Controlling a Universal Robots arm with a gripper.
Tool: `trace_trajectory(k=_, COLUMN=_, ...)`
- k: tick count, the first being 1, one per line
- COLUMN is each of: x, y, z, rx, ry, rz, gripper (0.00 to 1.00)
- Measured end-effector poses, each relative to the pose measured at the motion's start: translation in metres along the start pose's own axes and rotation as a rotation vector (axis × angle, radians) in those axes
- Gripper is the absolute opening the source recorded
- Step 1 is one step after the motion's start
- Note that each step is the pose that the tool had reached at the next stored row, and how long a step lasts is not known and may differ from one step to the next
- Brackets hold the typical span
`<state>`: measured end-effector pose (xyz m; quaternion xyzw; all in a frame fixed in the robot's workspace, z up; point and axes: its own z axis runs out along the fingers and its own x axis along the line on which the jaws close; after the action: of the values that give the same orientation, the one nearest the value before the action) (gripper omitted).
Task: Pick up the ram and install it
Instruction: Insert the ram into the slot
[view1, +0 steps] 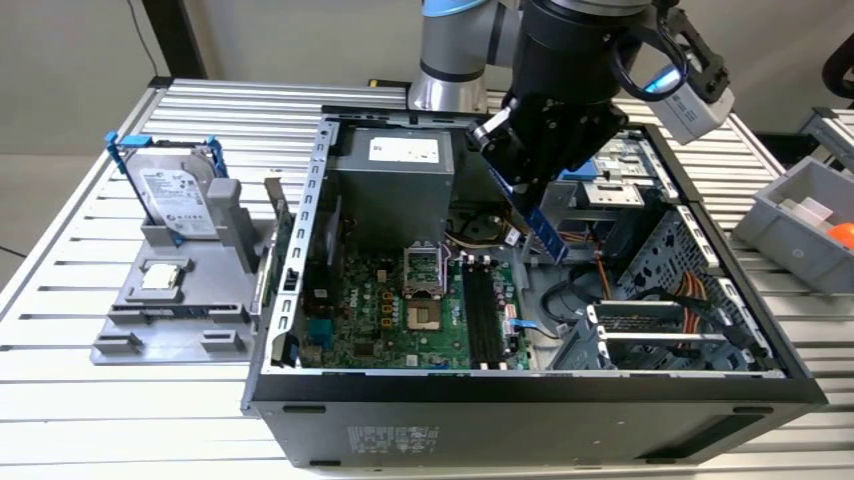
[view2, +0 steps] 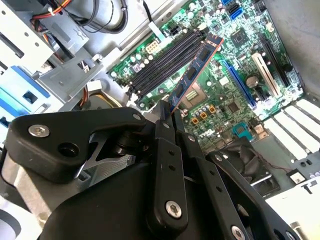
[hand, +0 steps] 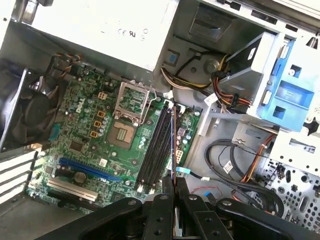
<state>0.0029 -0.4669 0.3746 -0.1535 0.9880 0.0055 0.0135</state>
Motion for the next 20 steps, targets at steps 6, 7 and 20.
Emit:
trace_trajectory(k=6, x=0.0000, y=0.0000, z=0.0003, rx=0.0013, ry=-0.0002, rz=0.043, gripper=0.00)
trace_trajectory(k=7, x=0.0000, y=0.0000, z=0.0003, rx=0.0014, ry=-0.0003, rz=0.049, gripper=0.00)
trace_trajectory(k=20, x=0.0000, y=0.0000, z=0.0009, rx=0.0039, ry=-0.0009, rz=0.139, gripper=0.00)
